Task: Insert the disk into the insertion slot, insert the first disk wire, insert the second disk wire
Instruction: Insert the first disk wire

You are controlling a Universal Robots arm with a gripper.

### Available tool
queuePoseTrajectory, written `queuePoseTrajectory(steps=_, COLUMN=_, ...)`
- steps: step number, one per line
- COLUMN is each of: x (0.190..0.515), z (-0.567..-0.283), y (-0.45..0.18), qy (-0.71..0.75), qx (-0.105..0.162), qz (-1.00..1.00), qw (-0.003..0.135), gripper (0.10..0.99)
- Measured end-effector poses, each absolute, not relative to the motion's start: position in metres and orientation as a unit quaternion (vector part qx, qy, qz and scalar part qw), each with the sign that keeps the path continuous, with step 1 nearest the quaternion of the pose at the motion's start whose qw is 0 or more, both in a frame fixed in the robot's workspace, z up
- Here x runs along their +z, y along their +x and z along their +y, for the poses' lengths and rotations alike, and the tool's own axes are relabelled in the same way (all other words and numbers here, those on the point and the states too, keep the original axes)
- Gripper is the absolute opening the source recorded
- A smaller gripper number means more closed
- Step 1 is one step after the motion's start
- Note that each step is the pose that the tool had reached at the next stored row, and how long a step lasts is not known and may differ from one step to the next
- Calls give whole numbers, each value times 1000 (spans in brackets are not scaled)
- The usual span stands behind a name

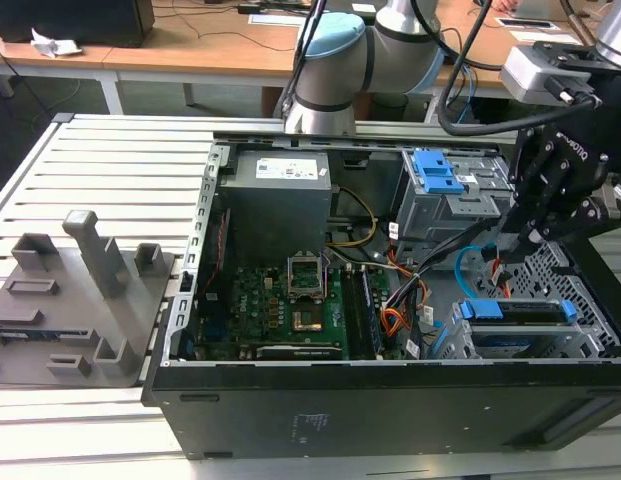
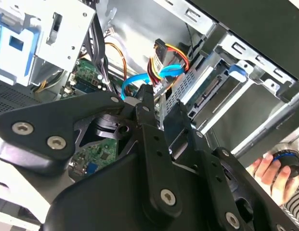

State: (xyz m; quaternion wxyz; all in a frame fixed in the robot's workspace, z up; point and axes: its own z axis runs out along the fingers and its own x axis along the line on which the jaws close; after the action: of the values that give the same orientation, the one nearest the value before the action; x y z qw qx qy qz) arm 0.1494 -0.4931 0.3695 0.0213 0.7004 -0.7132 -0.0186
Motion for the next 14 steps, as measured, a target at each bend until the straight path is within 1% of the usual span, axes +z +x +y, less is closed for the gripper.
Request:
queuePoseTrajectory(steps=6, x=352, z=-490, y=152, qy=700, qx=-16, qz=-713, qw=24, gripper=361)
queuePoseTrajectory(steps=8, x=351, z=-490, y=152, qy=700, qx=-14, qz=-713, qw=26, gripper=361)
queuePoseTrajectory(steps=12, x=351, z=-490, y=152, qy=700, qx=-14, qz=-713, qw=27, gripper=361)
queuePoseTrajectory(steps=13, x=351, z=-490, y=152, qy=700, qx=-14, qz=-713, qw=27, gripper=349)
queuePoseTrajectory(steps=14, x=351, z=-490, y=152, qy=700, qx=-14, qz=-713, qw=27, gripper=282)
